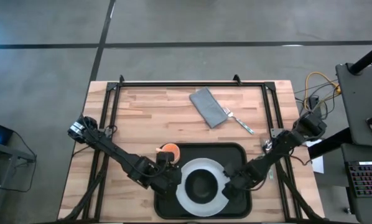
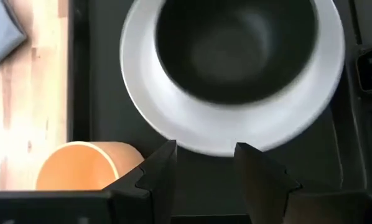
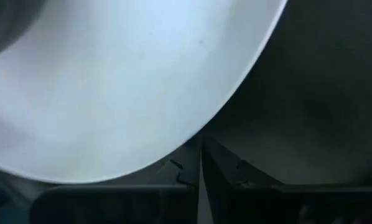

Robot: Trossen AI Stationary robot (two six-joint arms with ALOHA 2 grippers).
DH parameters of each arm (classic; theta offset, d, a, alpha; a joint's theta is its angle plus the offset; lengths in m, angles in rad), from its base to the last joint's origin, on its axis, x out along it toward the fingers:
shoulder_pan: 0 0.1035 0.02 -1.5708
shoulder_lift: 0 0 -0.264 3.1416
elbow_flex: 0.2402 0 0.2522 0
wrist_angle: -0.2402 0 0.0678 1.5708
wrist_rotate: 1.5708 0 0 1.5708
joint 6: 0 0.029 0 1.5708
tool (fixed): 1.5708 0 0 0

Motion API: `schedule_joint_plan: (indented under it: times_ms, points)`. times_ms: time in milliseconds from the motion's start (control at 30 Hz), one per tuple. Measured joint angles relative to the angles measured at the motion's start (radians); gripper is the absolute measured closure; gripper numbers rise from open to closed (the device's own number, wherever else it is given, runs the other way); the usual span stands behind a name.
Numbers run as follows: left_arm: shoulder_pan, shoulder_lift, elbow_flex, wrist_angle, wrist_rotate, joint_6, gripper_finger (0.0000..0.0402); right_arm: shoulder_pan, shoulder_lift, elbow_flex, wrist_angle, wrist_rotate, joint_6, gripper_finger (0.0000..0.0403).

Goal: Set up tray
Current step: Adjust the white plate on the black tray, then put the gray napkin on the black tray to the right of the white plate

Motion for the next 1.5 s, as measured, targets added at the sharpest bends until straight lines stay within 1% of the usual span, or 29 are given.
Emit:
schedule_joint_plan:
  times_ms: [167, 300, 400, 533, 600, 733, 867, 933, 1000, 1067, 1167, 1300, 1400, 1500]
  points:
    - [0.000, 0.000, 0.000, 0.000, -0.013, -0.002, 0.0261, -0.044, 0.019, 0.046, 0.001, 0.011, -0.071, 0.0394]
    - [0.000, 0.000, 0.000, 0.000, -0.012, -0.027, 0.0261, -0.059, 0.014, 0.062, -0.060, 0.058, -0.078, 0.0394]
    - [0.000, 0.000, 0.000, -0.001, -0.012, -0.080, 0.0261, -0.058, -0.003, 0.079, -0.202, 0.112, -0.053, 0.0394]
    - [0.000, 0.000, 0.005, 0.000, -0.012, -0.089, 0.0261, -0.064, -0.043, 0.110, -0.410, 0.201, 0.014, 0.0394]
    - [0.000, -0.002, 0.005, -0.001, -0.012, -0.089, 0.0261, -0.085, -0.071, 0.114, -0.439, 0.224, 0.017, 0.0394]
    - [0.006, -0.002, 0.005, 0.001, -0.020, -0.087, 0.0261, -0.184, -0.130, 0.100, -0.416, 0.240, -0.113, 0.0394]
    - [0.019, -0.002, 0.005, 0.013, -0.050, -0.098, 0.0261, -0.315, -0.145, 0.097, -0.389, 0.295, -0.334, 0.0394]
    - [0.021, -0.002, 0.004, 0.021, -0.064, -0.121, 0.0261, -0.392, -0.148, 0.100, -0.372, 0.294, -0.406, 0.0389]
    - [0.021, -0.002, 0.003, 0.021, -0.068, -0.144, 0.0261, -0.466, -0.147, 0.108, -0.345, 0.288, -0.463, 0.0375]
    - [0.020, -0.002, -0.001, 0.021, -0.069, -0.178, 0.0261, -0.529, -0.146, 0.117, -0.321, 0.298, -0.542, 0.0352]
    - [0.020, -0.002, -0.013, 0.020, -0.071, -0.221, 0.0261, -0.606, -0.146, 0.123, -0.250, 0.319, -0.672, 0.0310]
    - [0.021, -0.003, -0.029, 0.020, -0.093, -0.269, 0.0261, -0.694, -0.124, 0.136, -0.189, 0.305, -0.807, 0.0247]
    - [0.025, -0.003, -0.034, 0.016, -0.097, -0.301, 0.0261, -0.748, -0.081, 0.140, -0.185, 0.265, -0.856, 0.0206]
    - [0.029, -0.009, -0.034, 0.012, -0.116, -0.307, 0.0261, -0.789, -0.020, 0.150, -0.184, 0.257, -0.873, 0.0177]
